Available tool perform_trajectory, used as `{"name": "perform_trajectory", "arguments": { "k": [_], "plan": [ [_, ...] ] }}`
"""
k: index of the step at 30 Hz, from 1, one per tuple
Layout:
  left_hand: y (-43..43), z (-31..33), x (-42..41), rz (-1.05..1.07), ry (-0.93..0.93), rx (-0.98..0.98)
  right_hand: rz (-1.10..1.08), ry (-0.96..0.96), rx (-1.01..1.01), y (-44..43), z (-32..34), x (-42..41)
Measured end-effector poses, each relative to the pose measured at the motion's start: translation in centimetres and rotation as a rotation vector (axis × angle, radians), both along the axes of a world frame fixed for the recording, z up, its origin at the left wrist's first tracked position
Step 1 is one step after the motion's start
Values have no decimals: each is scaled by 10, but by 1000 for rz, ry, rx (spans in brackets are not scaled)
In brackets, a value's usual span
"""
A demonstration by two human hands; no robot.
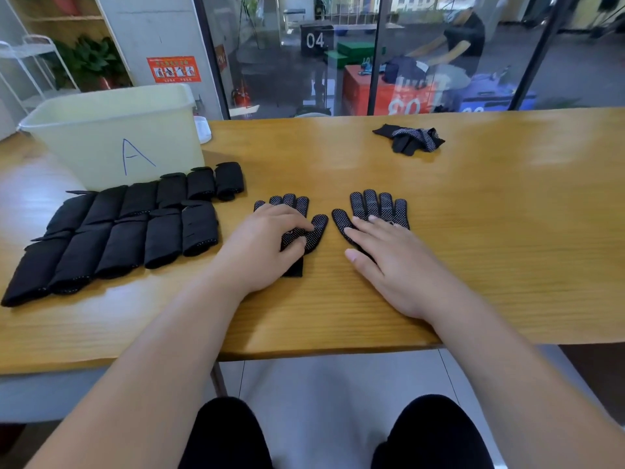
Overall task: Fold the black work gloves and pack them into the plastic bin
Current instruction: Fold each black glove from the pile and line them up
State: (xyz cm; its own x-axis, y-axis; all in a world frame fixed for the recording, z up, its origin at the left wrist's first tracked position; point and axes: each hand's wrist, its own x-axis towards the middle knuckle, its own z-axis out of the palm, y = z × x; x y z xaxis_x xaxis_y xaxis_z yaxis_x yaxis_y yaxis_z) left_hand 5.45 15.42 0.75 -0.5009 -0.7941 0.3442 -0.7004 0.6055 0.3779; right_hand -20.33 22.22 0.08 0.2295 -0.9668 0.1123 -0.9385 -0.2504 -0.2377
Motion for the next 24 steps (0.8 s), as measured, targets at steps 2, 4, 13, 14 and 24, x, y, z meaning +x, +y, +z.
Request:
{"name": "perform_trajectory", "arguments": {
  "k": [2, 4, 13, 14, 24],
  "plan": [
    [2, 2, 1, -9, 59, -22, 2, -39, -47, 1, -1, -2],
    [4, 4, 4, -11, 123, -24, -8, -107, -117, 3, -1, -2],
    [0, 4, 8, 38, 60, 35, 6, -164, -112, 1, -2, -5],
    [0, 4, 8, 42, 61, 36, 8, -171, -116, 1, -2, -5],
    [12, 18, -13, 145, 345, 91, 1, -251, -202, 5, 4, -7]
  ]
}}
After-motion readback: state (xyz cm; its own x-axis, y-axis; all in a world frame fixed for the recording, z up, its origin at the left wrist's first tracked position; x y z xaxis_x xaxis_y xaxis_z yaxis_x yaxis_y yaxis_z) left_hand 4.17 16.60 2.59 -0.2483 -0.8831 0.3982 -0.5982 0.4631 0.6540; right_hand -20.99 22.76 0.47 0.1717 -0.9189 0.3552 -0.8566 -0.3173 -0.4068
